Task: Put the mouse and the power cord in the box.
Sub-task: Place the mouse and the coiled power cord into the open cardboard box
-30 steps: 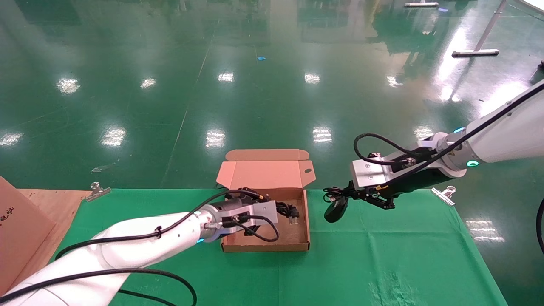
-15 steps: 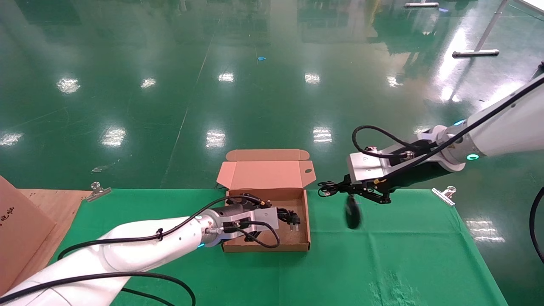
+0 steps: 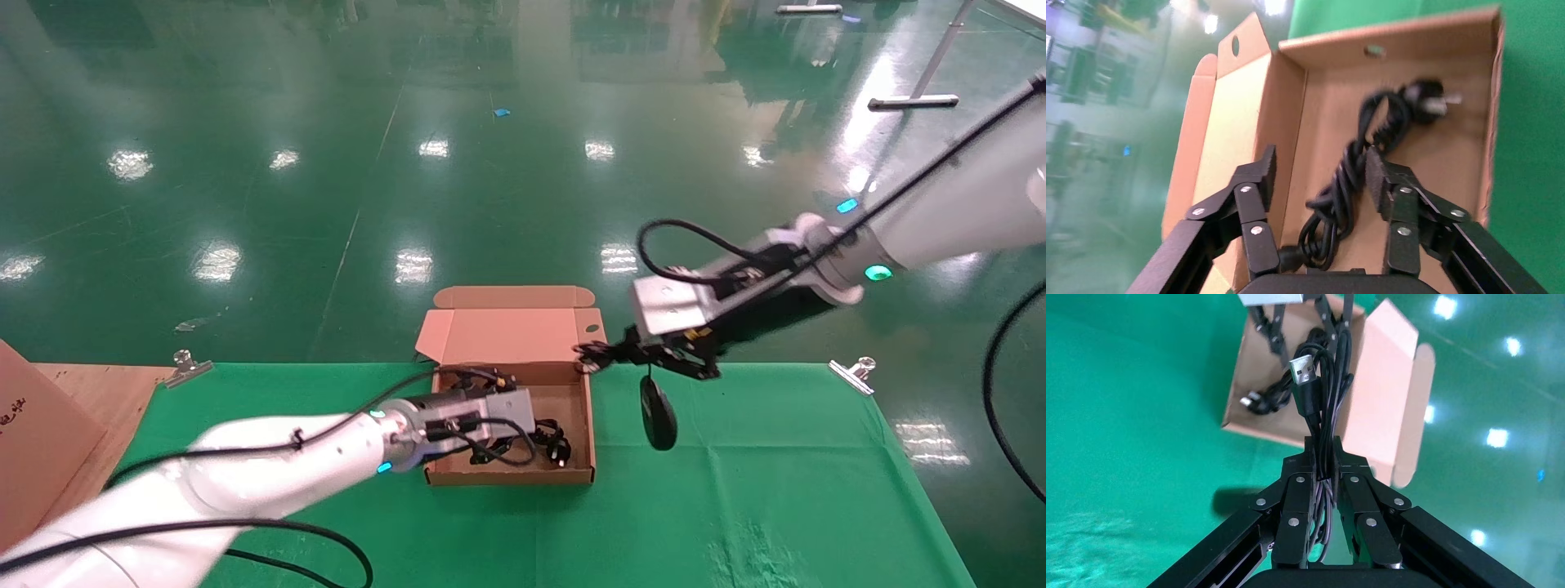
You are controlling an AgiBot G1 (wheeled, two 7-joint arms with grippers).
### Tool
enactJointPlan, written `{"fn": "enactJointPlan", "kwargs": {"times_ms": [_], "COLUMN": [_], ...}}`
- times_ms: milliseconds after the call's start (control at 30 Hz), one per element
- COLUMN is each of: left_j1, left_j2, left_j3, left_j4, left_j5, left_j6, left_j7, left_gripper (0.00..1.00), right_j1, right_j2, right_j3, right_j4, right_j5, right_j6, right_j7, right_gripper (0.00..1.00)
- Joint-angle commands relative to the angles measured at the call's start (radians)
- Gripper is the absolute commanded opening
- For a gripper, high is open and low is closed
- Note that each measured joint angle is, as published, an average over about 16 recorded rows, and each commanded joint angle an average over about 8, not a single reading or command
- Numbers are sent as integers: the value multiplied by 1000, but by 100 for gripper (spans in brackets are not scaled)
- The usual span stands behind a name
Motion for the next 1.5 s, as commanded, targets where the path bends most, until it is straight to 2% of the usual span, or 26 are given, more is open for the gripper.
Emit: {"fn": "enactJointPlan", "kwargs": {"times_ms": [33, 267, 433, 567, 733, 867, 1000, 1200, 1500], "left_j1": [-13, -2, 46, 101, 174, 214, 237, 247, 246], "left_j2": [-4, -201, -355, -473, -582, -625, -642, -645, -642], "left_j3": [-14, -129, -193, -230, -265, -278, -284, -291, -292], "left_j4": [1, -94, -176, -241, -303, -326, -332, -328, -320], "left_j5": [-45, -208, -300, -357, -414, -432, -440, -452, -454], "left_j6": [27, 255, 355, 400, 424, 417, 406, 411, 416], "left_j7": [-7, 124, 163, 172, 186, 198, 205, 217, 223], "left_gripper": [100, 100, 100, 100, 100, 100, 100, 100, 100], "right_j1": [8, -16, -70, -132, -207, -249, -276, -293, -288], "right_j2": [-14, -34, -43, -47, -48, -48, -47, -45, -42], "right_j3": [-1, -24, -85, -189, -332, -438, -537, -635, -710], "right_j4": [5, 160, 353, 537, 708, 771, 791, 775, 699], "right_j5": [-2, 9, 41, 87, 147, 181, 202, 229, 258], "right_j6": [-5, -17, 33, 152, 381, 524, 608, 681, 741], "right_j7": [4, 103, 228, 344, 448, 498, 541, 584, 591], "right_gripper": [0, 0, 0, 0, 0, 0, 0, 0, 0]}}
